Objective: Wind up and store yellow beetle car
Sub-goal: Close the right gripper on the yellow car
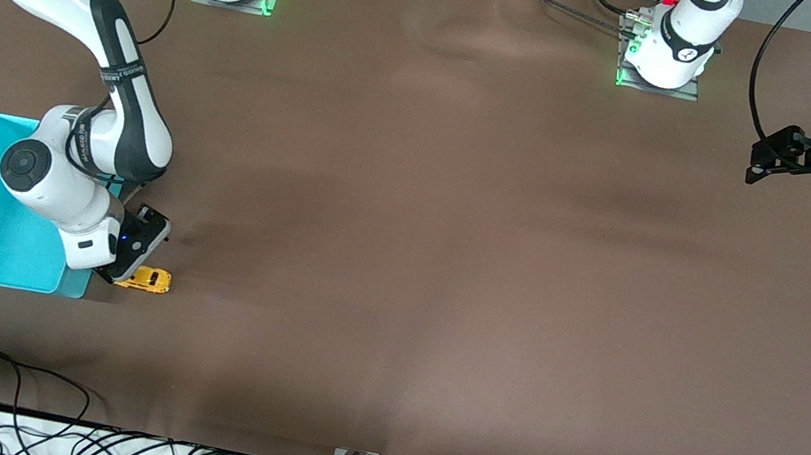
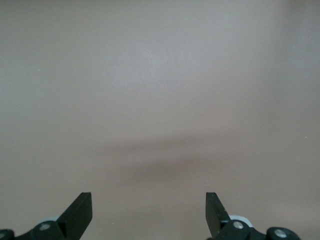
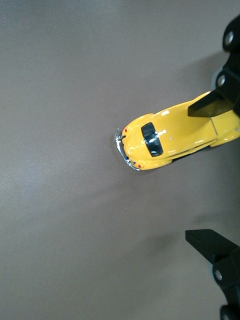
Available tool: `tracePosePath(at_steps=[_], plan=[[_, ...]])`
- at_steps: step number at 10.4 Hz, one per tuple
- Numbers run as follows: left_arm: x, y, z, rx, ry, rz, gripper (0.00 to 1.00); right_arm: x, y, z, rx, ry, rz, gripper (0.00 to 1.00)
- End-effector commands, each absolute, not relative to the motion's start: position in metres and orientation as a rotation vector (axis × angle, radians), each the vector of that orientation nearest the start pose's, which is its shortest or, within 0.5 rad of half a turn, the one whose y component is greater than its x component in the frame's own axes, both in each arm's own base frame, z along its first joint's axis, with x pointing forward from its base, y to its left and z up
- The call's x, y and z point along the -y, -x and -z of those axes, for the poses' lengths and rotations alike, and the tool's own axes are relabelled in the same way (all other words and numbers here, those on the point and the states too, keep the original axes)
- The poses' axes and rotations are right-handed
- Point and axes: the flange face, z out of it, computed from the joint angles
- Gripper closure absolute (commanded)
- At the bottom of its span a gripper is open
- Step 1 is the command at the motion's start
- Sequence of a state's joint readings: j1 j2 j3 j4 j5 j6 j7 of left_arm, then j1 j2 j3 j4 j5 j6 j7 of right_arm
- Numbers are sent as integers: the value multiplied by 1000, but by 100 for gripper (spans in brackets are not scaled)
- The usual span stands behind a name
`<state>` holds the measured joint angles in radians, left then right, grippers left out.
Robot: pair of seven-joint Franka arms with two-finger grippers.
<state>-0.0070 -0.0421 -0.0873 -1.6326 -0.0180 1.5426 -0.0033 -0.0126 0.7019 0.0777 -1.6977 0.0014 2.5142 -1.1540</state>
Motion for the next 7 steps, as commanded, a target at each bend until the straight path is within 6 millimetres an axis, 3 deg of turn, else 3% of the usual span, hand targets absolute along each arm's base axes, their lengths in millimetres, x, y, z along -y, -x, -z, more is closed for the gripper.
tracePosePath(at_steps=[1, 7], plan=[[52, -533, -618, -171, 3171, -85, 0, -32, -690, -191, 1811, 2581, 216, 0], [53, -541, -622, -181, 3166, -63, 0, -33, -706, -208, 1865, 2567, 261, 0]])
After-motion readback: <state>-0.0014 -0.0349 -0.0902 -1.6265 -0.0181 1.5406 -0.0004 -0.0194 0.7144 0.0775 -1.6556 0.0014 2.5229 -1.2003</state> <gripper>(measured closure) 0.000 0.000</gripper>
